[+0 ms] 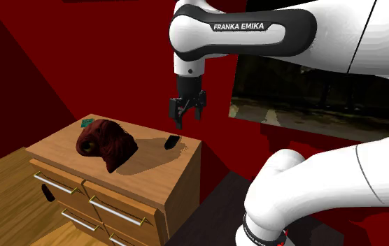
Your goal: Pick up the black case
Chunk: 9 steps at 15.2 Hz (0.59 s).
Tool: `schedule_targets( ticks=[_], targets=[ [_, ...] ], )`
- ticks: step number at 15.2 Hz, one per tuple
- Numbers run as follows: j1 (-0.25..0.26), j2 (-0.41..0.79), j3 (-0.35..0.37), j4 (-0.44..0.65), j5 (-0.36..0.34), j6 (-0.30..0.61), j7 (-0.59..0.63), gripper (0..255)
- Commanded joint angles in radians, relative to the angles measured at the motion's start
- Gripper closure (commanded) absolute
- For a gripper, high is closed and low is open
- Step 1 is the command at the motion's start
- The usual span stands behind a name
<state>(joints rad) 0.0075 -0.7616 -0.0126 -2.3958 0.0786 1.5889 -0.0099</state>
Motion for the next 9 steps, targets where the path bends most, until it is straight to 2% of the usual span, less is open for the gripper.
schedule_targets(
  ticks=[1, 9],
  targets=[
    [0.000, 0.000, 0.000, 0.000, 0.000, 0.000, 0.000, 0],
    [-0.054, 0.227, 0.039, -0.035, 0.007, 0.279, 0.144, 0]
  ],
)
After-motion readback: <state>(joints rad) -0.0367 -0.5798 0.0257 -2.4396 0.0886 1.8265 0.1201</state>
